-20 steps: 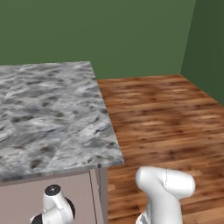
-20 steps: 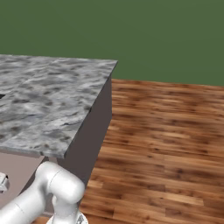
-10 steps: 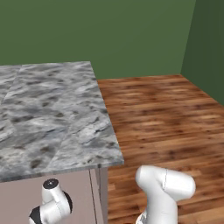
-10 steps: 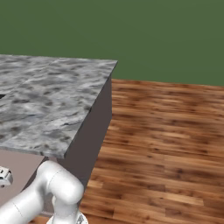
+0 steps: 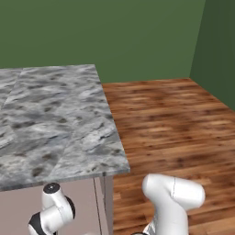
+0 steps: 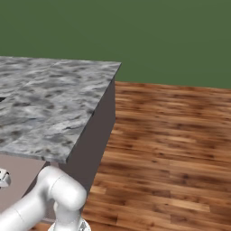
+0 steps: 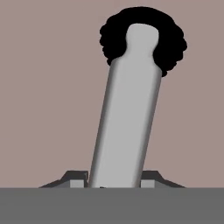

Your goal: Take the tongs from the drawer on the left and place them on the dining counter next to the tray containing the kebab skewer.

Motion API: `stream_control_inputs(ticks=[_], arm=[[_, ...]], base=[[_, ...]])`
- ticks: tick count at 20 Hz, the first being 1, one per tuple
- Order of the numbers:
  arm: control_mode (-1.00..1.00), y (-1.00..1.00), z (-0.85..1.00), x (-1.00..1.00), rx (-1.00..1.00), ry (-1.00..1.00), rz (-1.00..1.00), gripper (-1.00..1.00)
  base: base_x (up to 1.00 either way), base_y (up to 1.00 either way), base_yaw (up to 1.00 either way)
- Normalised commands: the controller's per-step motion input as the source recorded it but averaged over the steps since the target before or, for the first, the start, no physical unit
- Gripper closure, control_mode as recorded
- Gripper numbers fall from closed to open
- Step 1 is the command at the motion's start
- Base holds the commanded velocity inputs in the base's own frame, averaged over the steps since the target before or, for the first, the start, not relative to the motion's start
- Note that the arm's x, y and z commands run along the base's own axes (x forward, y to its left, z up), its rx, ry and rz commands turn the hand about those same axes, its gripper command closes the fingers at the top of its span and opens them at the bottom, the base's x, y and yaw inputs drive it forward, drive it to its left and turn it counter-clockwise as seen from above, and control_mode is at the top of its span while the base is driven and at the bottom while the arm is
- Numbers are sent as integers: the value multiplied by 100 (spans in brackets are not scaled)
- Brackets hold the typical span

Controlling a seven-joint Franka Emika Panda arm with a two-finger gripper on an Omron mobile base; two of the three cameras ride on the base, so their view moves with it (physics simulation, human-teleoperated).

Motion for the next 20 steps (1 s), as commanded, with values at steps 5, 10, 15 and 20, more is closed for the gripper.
stream_control_inputs(ticks=[5,10,15,20], arm=[[-100,0,100,-20,0,-8,-7,100],[-100,-1,100,-18,0,-5,-9,100],[-100,-50,100,0,0,-1,0,100],[-100,-90,100,0,0,0,2,100]], base=[[0,0,0],[0,0,0],[0,0,0],[0,0,0]])
